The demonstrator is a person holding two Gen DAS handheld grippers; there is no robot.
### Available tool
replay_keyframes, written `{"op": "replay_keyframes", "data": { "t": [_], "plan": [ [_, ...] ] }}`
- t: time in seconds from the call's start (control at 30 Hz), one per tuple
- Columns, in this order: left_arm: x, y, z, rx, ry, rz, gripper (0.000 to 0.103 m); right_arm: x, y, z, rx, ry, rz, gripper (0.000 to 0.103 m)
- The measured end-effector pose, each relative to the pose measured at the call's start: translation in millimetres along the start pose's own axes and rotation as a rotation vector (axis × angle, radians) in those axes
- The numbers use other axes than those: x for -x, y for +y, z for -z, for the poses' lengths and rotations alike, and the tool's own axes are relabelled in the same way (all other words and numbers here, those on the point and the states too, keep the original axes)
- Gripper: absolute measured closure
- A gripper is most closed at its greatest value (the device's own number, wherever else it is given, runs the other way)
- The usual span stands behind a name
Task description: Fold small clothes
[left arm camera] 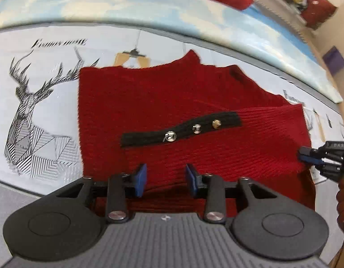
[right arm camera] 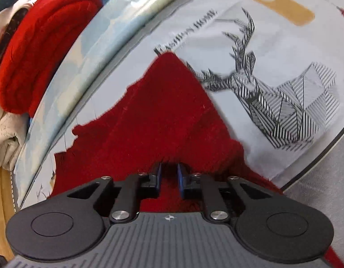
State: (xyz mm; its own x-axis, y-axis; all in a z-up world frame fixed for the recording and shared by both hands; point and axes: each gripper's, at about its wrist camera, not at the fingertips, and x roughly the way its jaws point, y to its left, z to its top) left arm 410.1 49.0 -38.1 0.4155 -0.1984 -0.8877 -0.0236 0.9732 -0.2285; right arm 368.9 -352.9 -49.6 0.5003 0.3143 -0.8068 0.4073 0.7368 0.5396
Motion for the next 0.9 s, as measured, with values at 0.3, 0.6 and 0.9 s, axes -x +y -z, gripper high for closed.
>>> {"op": "replay_keyframes", "data": {
  "t": [0.3,0.6,0.9],
  "plan": [
    [61.3,-3.6,46.0,-0.065,-0.037,-0.071,0.053,92.6,40.4,51.4,0.403,-0.155,-0.039,0.084],
    [179.0,-9.0,137.6,-0.127,-0.233,-0.139,0.036,216.8,5.8,134.6,0.686,-0.41,-0.025,0.024],
    [205.5,-22.8,254.7,-0.122,-0.282,-0.138,0.035,258.0,-64.3,195.0,0.659,-0.475,0.002,0.023]
  ]
}}
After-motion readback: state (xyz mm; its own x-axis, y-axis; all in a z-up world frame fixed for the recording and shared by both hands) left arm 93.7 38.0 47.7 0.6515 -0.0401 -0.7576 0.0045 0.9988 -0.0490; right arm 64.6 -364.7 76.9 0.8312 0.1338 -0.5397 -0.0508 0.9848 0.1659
